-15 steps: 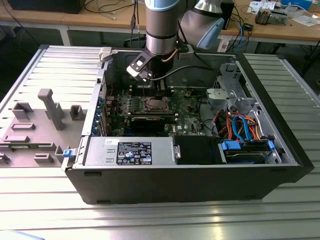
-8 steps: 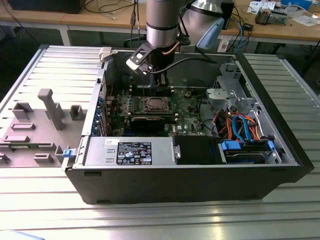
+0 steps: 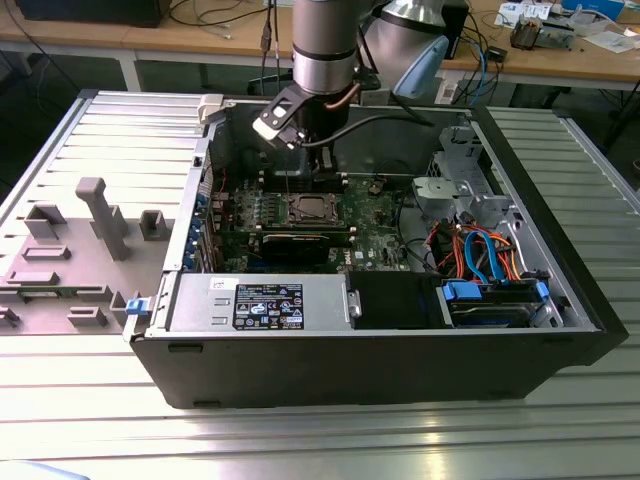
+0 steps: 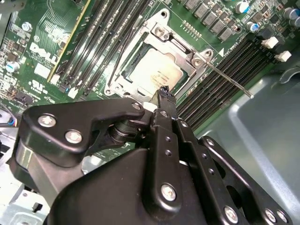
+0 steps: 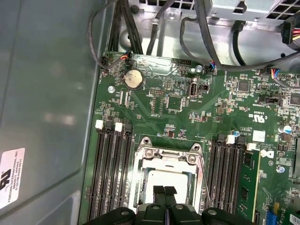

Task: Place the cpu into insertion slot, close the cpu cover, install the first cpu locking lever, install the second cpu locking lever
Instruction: 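Install the first cpu locking lever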

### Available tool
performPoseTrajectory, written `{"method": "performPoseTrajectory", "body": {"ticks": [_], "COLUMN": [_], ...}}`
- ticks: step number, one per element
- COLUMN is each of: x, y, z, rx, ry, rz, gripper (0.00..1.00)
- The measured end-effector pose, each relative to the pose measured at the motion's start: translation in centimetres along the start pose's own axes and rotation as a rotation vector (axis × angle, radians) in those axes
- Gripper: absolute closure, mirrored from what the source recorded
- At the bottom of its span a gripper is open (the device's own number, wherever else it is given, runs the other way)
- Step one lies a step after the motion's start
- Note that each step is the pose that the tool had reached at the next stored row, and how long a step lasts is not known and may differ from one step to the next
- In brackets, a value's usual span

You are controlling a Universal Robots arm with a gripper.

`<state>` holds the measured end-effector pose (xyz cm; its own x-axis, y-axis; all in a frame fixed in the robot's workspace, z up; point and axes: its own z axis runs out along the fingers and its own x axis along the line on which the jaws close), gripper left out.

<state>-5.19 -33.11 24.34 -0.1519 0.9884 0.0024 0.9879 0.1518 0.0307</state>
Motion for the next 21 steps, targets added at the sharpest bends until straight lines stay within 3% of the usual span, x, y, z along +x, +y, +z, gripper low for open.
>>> {"method": "performPoseTrajectory", "body": {"ticks": [12,17,21], "x": [0.0,0.01,0.01], "y": [0.0,-0.06,-0.05], "z": [0.03,-0.01,-0.81], "rx": [0.0009,0.0044,0.0061], "ry": [0.0038,-0.008,-0.0146], "rz": [-0.176,-0.23,-0.249], "gripper": [0.89,0.89,0.89]}}
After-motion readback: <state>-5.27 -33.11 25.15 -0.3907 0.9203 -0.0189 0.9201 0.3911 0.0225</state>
